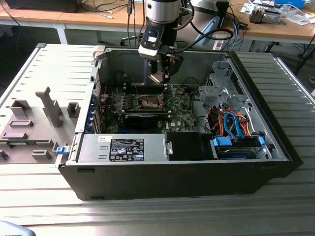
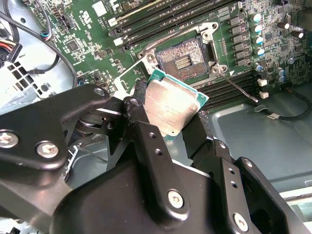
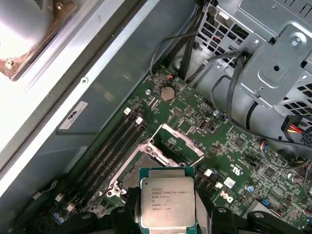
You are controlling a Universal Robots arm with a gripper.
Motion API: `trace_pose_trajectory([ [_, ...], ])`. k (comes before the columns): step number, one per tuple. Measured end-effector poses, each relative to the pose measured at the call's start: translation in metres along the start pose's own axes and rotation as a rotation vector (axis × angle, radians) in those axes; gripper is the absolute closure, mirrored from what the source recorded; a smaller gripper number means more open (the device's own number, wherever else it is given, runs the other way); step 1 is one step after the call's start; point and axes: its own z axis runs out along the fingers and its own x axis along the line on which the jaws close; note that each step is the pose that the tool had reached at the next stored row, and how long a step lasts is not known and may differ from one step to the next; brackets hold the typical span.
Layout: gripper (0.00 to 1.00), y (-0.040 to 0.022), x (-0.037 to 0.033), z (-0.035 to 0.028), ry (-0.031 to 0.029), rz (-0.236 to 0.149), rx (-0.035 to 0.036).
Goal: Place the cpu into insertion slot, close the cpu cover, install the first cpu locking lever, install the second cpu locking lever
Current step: 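Place the cpu into insertion slot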
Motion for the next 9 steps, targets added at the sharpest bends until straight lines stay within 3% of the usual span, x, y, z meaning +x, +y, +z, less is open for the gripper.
trace_pose_trajectory([
  [9, 0.45, 0.0000, 0.0000, 0.0001, -0.0010, 0.006, 0.0004],
])
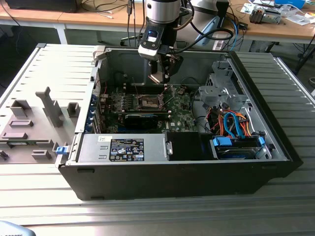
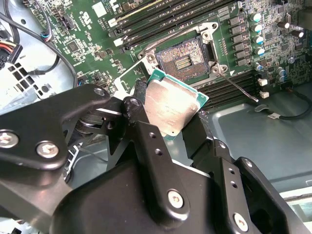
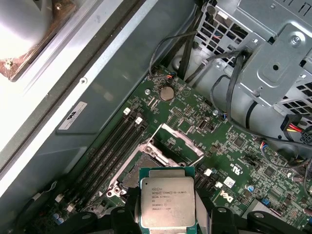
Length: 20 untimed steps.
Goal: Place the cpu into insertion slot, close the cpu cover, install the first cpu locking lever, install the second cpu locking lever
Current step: 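Place the cpu into insertion slot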
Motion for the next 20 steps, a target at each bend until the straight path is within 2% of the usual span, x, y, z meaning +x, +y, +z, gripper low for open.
trace_pose_trajectory([
  [20, 0.45, 0.0000, 0.0000, 0.0001, -0.0024, 0.016, 0.0010],
])
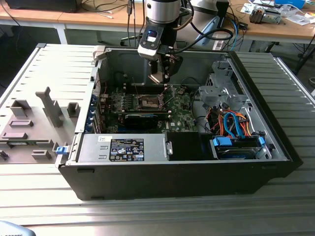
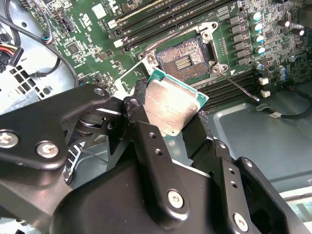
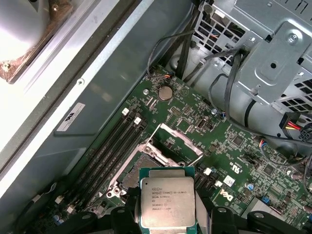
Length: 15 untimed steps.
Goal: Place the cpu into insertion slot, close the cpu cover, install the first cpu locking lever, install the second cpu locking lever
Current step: 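Place the cpu into insertion slot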
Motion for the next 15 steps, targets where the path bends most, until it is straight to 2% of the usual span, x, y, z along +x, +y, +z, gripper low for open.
trace_pose_trajectory([
  [15, 0.45, 0.0000, 0.0000, 0.0001, -0.0016, 0.011, 0.0007],
])
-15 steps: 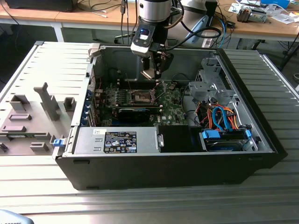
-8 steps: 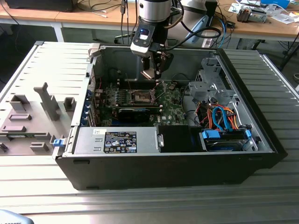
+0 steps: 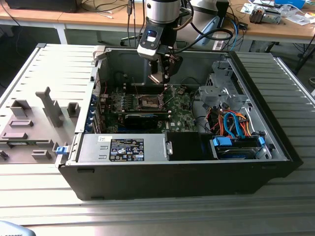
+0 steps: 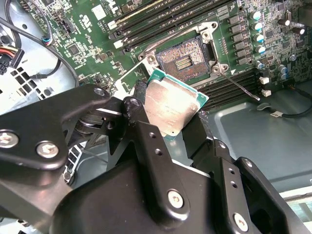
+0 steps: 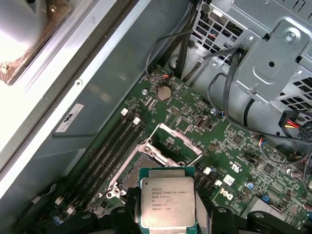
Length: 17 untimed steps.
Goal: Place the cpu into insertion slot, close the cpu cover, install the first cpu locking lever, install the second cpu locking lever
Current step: 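Place the cpu into insertion slot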
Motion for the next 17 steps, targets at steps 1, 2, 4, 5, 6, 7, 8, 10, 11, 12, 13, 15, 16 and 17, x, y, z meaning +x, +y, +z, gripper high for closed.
trace_pose_trajectory([
  [1, 0.45, 0.0000, 0.0000, 0.0000, -0.0001, 0.001, 0.0000],
  [2, 0.45, 0.0000, 0.0000, 0.0000, -0.0002, 0.002, 0.0001],
  [4, 0.45, 0.0000, 0.0000, 0.0000, -0.0004, 0.003, 0.0001],
  [5, 0.45, 0.0000, 0.0000, 0.0000, -0.0005, 0.004, 0.0001],
  [6, 0.45, 0.0000, 0.0000, 0.0000, -0.0005, 0.005, 0.0001],
  [7, 0.45, 0.0000, 0.0000, 0.0000, -0.0006, 0.005, 0.0002],
  [8, 0.45, 0.0000, 0.0000, 0.0000, -0.0007, 0.006, 0.0001],
  [10, 0.45, 0.0000, 0.0000, 0.0000, -0.0008, 0.007, 0.0002],
  [11, 0.45, 0.0000, 0.0000, 0.0000, -0.0009, 0.008, 0.0002],
  [12, 0.45, 0.0000, 0.0000, 0.0000, -0.0010, 0.008, 0.0003],
  [13, 0.45, 0.0000, 0.0000, 0.0000, -0.0011, 0.009, 0.0003],
  [15, 0.45, 0.0000, 0.0000, 0.0000, -0.0012, 0.011, 0.0004],
  [16, 0.45, 0.0000, 0.0000, 0.0000, -0.0013, 0.012, 0.0004],
  [17, 0.45, 0.0000, 0.0000, 0.0001, -0.0015, 0.013, 0.0004],
])
